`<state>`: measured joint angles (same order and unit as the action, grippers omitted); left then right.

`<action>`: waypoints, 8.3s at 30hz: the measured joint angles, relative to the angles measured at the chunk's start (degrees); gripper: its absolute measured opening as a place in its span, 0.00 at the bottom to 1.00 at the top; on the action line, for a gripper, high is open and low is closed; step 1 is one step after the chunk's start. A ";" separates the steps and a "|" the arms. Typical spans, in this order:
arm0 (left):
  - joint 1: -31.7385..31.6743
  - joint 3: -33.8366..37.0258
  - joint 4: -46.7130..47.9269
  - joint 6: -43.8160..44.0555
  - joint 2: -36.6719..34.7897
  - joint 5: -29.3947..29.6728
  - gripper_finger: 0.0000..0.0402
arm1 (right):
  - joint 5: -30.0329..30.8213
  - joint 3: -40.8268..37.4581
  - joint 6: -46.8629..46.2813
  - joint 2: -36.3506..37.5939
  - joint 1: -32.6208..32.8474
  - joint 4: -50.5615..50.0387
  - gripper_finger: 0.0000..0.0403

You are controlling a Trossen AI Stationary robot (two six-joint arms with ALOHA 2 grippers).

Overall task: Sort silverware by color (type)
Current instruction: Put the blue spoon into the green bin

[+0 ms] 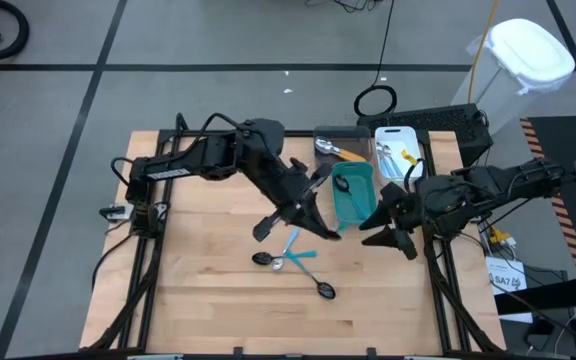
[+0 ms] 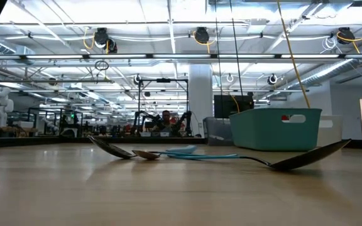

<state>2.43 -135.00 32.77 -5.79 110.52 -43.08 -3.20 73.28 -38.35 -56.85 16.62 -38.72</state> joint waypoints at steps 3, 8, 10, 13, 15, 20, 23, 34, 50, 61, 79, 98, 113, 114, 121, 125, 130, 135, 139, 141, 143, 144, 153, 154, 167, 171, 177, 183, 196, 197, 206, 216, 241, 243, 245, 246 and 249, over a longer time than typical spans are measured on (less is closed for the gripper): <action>1.05 0.00 0.00 -2.05 0.00 -1.65 0.00 | -2.73 0.00 -0.41 0.43 0.00 3.29 0.54; 3.20 0.00 -0.08 -7.18 0.00 -3.79 0.00 | -6.06 0.00 -1.65 0.45 -0.02 10.35 0.61; 4.15 0.00 -1.01 -8.89 0.00 -4.27 0.00 | -8.23 0.00 -1.81 0.19 -0.05 12.94 0.65; 5.47 0.00 -5.50 -9.63 0.02 -5.20 0.00 | -12.03 0.00 -3.06 -0.28 -0.10 16.07 0.69; 6.28 0.00 -9.20 -9.50 0.02 -5.35 0.00 | -13.89 0.00 -3.70 -0.62 -0.15 18.02 0.71; 7.56 0.00 -13.57 -8.82 0.02 -5.34 0.00 | -20.35 0.00 -7.58 -1.72 -1.16 22.27 0.74; 7.57 0.00 -13.40 -8.46 0.02 -5.30 0.00 | -23.45 0.00 -9.74 -2.37 -1.82 25.72 0.74; 7.39 0.00 -13.58 -6.68 0.02 -3.70 0.00 | -31.50 0.02 -10.17 -6.15 -2.36 34.20 0.72; 7.10 0.02 -16.64 1.02 0.02 -2.79 0.00 | -30.31 0.01 -5.62 -6.85 -2.40 33.75 0.68; 6.06 0.00 -20.06 4.64 0.04 -2.89 0.00 | -28.56 0.02 -2.22 -7.05 -2.62 33.65 0.64; 5.47 0.04 -20.22 6.22 1.72 -2.83 0.00 | -32.95 0.02 1.09 -8.14 -3.52 33.69 0.46; 5.77 0.02 -20.53 8.58 1.77 0.61 0.00 | -35.69 0.07 3.66 -7.98 -3.45 33.70 0.11; 6.61 0.00 -18.82 13.20 1.31 22.06 0.40 | -32.57 0.00 2.64 -5.79 -3.59 29.56 0.11; 6.61 0.00 -18.68 14.16 1.13 22.63 0.43 | -32.49 0.00 2.64 -5.50 -3.59 28.09 0.11; 5.52 0.00 -17.04 19.91 -1.34 26.47 0.52 | -29.40 -0.02 1.51 -2.90 -3.58 17.75 0.11; 4.31 0.00 -12.98 20.01 -3.40 31.08 0.52 | -25.77 -0.02 1.42 -1.51 -3.56 11.28 0.11; 2.71 0.00 -4.55 22.64 -6.41 35.71 0.52 | -18.70 0.00 0.15 -0.55 -3.54 3.85 0.08; 1.33 0.00 3.82 25.58 -9.25 35.86 0.52 | -9.76 0.00 -1.23 -0.89 -3.55 -2.24 0.01; 0.90 0.00 10.76 23.67 -10.90 35.84 0.52 | -1.40 0.00 -3.05 -1.98 -3.56 -8.61 0.01; 0.90 0.00 14.11 23.31 -11.38 35.84 0.52 | 0.62 0.00 -3.41 -2.79 -3.60 -9.70 0.01; 0.69 0.00 16.75 23.33 -11.45 35.84 0.52 | 3.63 0.00 -3.12 -3.39 -3.71 -9.88 0.01; 0.66 0.00 18.34 23.56 -11.58 35.84 0.52 | 5.50 0.00 -2.90 -3.53 -3.72 -9.28 0.01; 0.64 0.02 28.18 28.48 -11.78 44.56 0.52 | 20.54 3.65 5.38 -4.14 -3.67 -8.77 0.00; 0.64 0.02 28.42 28.90 -11.78 45.44 0.52 | 21.95 5.11 6.38 -4.36 -3.65 -10.83 0.00; 1.61 0.02 30.69 31.88 -11.11 46.33 0.52 | 30.09 21.58 29.27 -12.70 -3.65 -42.89 0.00; 2.48 0.00 31.50 32.88 -10.25 46.57 0.52 | 32.69 21.62 35.57 -14.82 -3.93 -47.37 0.00; 3.38 0.04 31.84 32.91 -9.21 46.64 0.52 | 33.77 21.62 39.96 -17.78 -4.98 -50.68 0.00; 3.20 0.04 31.71 31.68 -9.27 46.68 0.52 | 41.41 18.53 36.60 -19.70 -5.07 -51.19 0.00; 1.67 0.04 34.89 31.04 -9.25 45.92 0.52 | 45.14 0.12 36.72 -19.92 -5.75 -42.54 0.00; 1.67 0.04 35.41 31.01 -9.25 45.92 0.52 | 44.89 -1.17 37.28 -19.92 -5.98 -41.25 0.00; 1.73 0.04 37.68 31.00 -9.25 46.11 0.52 | 43.35 -11.98 45.12 -19.92 -9.98 -29.51 0.00; 2.17 0.04 37.73 30.18 -9.25 46.16 0.52 | 39.18 -15.28 52.04 -19.92 -15.38 -22.67 0.01; 2.17 0.04 37.76 28.50 -9.27 46.18 0.52 | 35.89 -15.28 52.76 -25.37 -19.23 -17.47 0.14; 2.17 0.04 37.76 28.49 -9.27 46.18 0.52 | 35.37 -15.28 51.54 -25.36 -19.23 -17.47 0.19; 2.17 0.04 37.75 28.49 -9.27 46.18 0.52 | 34.23 -15.28 50.28 -25.38 -19.23 -17.44 0.24; 2.17 0.04 37.75 28.49 -9.27 46.20 0.52 | 33.73 -15.28 49.64 -25.36 -19.23 -17.38 0.26; 2.15 0.04 37.77 28.49 -9.27 46.18 0.52 | 32.70 -15.28 48.25 -25.36 -19.23 -17.27 0.32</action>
<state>4.58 -134.96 70.54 22.70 101.25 3.10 29.50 58.00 9.91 -82.21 -2.61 -55.98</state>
